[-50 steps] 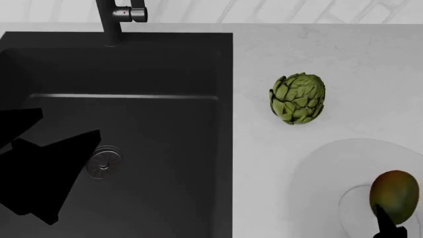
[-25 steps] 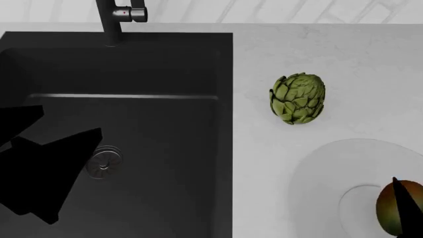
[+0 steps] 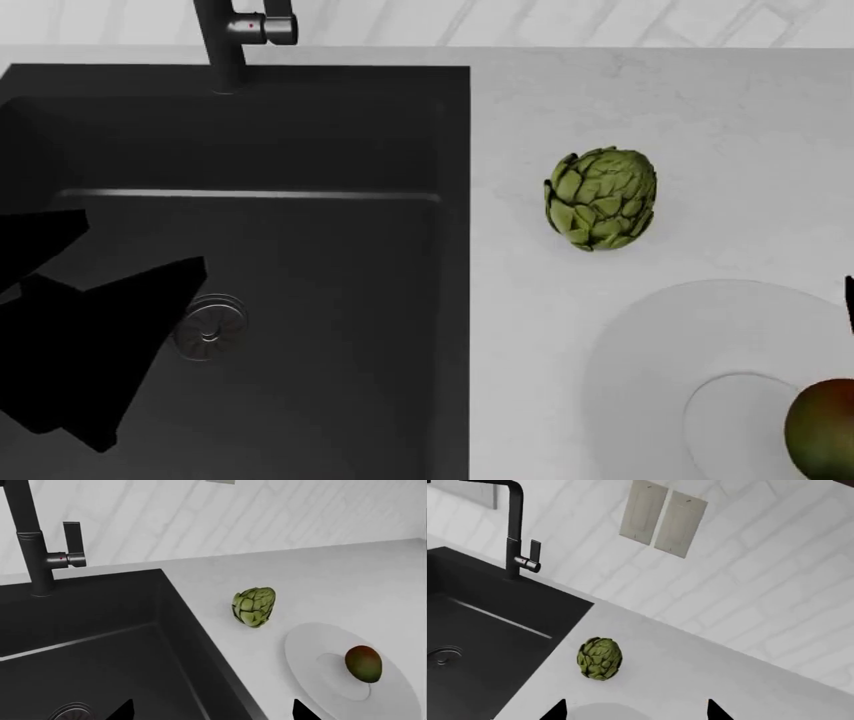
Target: Pick the mango from the sink and place it on the plate located on the counter
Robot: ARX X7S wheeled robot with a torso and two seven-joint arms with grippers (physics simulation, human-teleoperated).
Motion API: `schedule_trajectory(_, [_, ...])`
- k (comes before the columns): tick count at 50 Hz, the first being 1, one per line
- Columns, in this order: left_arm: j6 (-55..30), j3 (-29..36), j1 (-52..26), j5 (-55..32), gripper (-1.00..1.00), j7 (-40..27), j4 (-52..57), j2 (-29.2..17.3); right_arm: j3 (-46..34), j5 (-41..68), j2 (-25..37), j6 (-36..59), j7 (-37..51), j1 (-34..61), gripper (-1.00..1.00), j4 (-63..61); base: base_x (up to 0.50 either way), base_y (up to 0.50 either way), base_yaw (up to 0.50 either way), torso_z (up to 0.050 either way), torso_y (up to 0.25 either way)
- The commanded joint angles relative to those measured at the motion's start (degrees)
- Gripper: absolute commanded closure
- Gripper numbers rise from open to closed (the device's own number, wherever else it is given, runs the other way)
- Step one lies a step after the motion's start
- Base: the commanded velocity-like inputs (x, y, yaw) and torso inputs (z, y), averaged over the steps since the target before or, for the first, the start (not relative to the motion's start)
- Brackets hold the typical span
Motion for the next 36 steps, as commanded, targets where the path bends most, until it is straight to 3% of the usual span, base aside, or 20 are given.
schedule_trajectory(1, [-2.7, -0.4, 0.8, 0.0, -1.0, -2.6, -0.2, 0.5, 2.0, 2.4, 2.9, -1.7, 3.6, 2.8, -1.0, 1.9, 0.0, 0.0, 0.0, 0.0, 0.0])
schedule_trajectory(21, [-2.6, 0.0, 0.3, -0.3, -1.0, -2.9, -0.1, 0.9, 7.5, 15.1, 8.6, -5.4, 8.2, 6.9, -1.0, 3.8, 0.0, 0.0, 0.0, 0.0, 0.001])
schedule_trajectory(36, [-2.6, 0.5, -1.0, -0.9, -1.0, -3.7, 0.3, 1.4, 9.5, 21.1, 7.7, -5.8, 9.6, 8.1, -1.0, 4.3, 0.0, 0.0, 0.0, 0.0, 0.001])
